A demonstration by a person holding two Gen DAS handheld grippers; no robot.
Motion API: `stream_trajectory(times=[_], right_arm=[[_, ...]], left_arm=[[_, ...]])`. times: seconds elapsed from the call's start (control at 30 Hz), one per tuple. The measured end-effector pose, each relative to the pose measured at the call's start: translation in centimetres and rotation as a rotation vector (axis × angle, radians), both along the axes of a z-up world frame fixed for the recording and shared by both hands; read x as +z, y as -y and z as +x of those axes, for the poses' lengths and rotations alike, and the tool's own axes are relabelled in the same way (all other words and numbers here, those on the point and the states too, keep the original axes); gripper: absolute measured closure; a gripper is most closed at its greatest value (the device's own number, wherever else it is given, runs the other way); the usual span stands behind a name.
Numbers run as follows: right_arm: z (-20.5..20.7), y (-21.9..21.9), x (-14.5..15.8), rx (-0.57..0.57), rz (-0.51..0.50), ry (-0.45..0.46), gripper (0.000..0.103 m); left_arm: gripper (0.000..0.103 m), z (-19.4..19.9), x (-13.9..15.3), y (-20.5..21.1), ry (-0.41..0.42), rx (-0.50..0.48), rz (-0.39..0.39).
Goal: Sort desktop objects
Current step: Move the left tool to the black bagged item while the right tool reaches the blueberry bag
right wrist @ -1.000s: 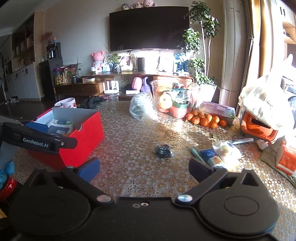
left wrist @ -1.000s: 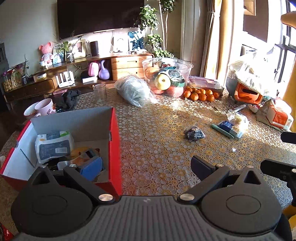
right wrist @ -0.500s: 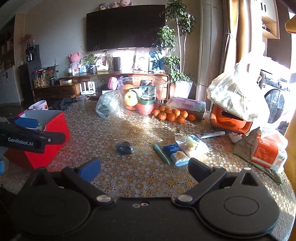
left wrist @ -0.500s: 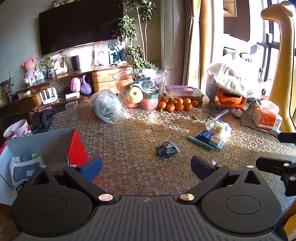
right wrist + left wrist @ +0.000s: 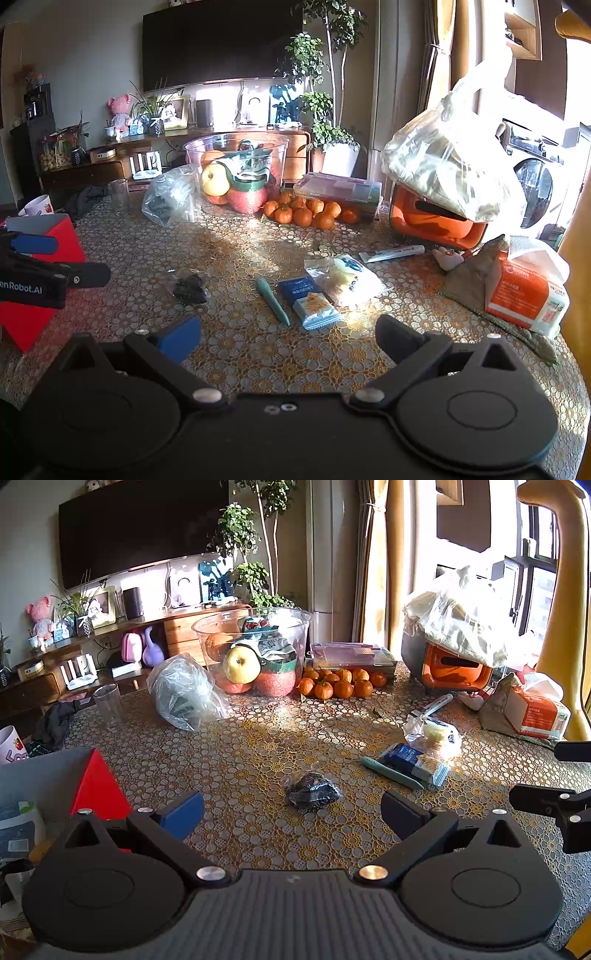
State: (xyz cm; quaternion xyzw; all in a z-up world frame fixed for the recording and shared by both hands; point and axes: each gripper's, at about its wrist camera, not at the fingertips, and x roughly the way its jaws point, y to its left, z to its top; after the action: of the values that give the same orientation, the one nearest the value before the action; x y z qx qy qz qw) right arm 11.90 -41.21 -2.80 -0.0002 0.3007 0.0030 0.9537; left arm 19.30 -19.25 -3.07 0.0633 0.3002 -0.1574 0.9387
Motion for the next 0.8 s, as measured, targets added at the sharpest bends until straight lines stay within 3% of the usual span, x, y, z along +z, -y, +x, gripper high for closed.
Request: stream_trajectory(times=[0.8], right_arm=[[9.5,6.1,-4.5,-0.054,-0.024,-0.061,0.003]], left_arm=[[0.000,6.4,-6.0,4.4,-0.009,-0.042,0.047]])
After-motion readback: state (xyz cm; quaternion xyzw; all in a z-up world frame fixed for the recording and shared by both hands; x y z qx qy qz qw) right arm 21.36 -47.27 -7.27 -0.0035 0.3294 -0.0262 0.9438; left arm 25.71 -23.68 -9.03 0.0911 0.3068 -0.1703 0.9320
